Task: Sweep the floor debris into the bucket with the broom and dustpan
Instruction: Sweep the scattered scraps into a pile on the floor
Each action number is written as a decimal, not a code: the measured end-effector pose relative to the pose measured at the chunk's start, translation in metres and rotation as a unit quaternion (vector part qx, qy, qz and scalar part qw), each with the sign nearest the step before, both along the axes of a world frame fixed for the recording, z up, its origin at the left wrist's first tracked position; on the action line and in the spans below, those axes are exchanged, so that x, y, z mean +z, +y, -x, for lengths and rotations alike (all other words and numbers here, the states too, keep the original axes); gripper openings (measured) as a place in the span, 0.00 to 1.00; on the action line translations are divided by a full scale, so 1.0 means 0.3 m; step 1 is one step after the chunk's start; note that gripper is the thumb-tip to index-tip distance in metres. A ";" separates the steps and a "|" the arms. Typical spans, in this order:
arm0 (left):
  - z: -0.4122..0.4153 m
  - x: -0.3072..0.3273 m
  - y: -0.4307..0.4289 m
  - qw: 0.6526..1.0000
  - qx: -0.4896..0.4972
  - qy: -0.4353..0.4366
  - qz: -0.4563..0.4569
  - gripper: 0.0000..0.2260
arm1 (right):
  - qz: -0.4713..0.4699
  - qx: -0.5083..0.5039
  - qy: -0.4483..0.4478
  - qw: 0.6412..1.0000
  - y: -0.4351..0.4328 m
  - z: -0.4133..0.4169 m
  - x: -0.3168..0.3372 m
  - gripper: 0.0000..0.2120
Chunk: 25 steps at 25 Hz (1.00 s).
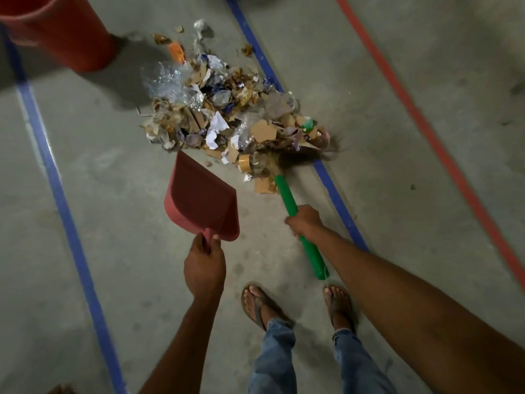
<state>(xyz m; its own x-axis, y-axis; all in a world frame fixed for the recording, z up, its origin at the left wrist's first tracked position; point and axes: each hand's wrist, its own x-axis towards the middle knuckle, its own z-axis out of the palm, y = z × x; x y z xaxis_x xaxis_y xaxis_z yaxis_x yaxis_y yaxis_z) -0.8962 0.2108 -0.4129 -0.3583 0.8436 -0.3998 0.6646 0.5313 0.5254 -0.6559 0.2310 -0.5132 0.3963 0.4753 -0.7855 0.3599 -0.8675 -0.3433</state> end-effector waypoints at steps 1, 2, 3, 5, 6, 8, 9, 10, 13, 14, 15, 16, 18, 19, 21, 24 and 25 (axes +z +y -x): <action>0.013 -0.005 0.040 1.000 0.002 -0.003 -0.005 0.12 | -0.008 0.000 0.003 1.000 0.062 0.030 -0.005 0.18; 0.024 -0.011 0.077 1.000 0.002 -0.006 -0.010 0.12 | -0.013 0.007 0.000 1.000 0.110 0.049 -0.003 0.18; 0.027 -0.009 0.115 1.000 0.002 -0.009 -0.019 0.12 | -0.021 0.017 -0.007 1.000 0.147 0.058 0.003 0.19; 0.026 -0.001 0.180 0.999 0.009 -0.015 -0.033 0.12 | -0.036 0.042 -0.016 0.998 0.197 0.063 0.030 0.19; 0.024 0.004 0.206 0.999 0.017 -0.016 -0.039 0.12 | -0.046 0.050 -0.018 0.998 0.212 0.066 0.058 0.18; 0.018 0.024 0.236 0.998 0.031 -0.018 -0.055 0.12 | -0.075 0.061 -0.023 0.995 0.218 0.069 0.127 0.15; 0.015 0.033 0.242 0.997 0.035 -0.020 -0.063 0.13 | -0.089 0.068 -0.022 0.994 0.213 0.067 0.163 0.14; 0.015 0.035 0.242 0.997 0.040 -0.020 -0.066 0.13 | -0.103 0.072 -0.016 0.992 0.199 0.064 0.201 0.14; 0.021 0.045 0.220 0.997 0.051 -0.022 -0.056 0.13 | -0.148 0.064 -0.001 0.987 0.100 0.052 0.316 0.16; 0.022 0.044 0.209 0.997 0.057 -0.025 -0.053 0.13 | -0.163 0.064 -0.007 0.985 0.048 0.048 0.348 0.15; 0.019 0.049 0.197 0.997 0.061 -0.028 -0.048 0.13 | -0.175 0.063 -0.015 0.982 -0.014 0.047 0.376 0.13; 0.015 0.052 0.180 0.997 0.065 -0.030 -0.041 0.13 | -0.178 0.059 -0.026 0.982 -0.085 0.049 0.406 0.11; 0.004 0.054 0.133 0.997 0.062 -0.030 -0.021 0.13 | -0.150 0.041 -0.041 0.987 -0.253 0.064 0.430 0.08; 0.000 0.052 0.105 0.998 0.055 -0.028 -0.006 0.13 | -0.123 0.028 -0.043 0.991 -0.341 0.079 0.422 0.08; 0.000 0.032 0.053 0.999 0.032 -0.023 0.022 0.14 | -0.048 0.009 -0.059 0.997 -0.500 0.116 0.382 0.15; 0.018 0.000 -0.006 0.998 0.022 -0.023 0.058 0.14 | 0.027 0.024 -0.091 0.995 -0.617 0.182 0.332 0.20; 0.028 -0.006 -0.018 0.997 0.025 -0.020 0.064 0.14 | 0.046 0.028 -0.084 0.995 -0.604 0.210 0.323 0.18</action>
<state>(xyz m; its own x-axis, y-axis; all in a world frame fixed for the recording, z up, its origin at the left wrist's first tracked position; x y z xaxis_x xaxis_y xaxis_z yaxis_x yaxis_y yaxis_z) -0.9047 0.2054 -0.4147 -0.3807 0.7667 -0.5169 0.6159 0.6272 0.4767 -0.7188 0.0498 -0.4163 0.5006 0.4307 -0.7510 0.4552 -0.8688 -0.1949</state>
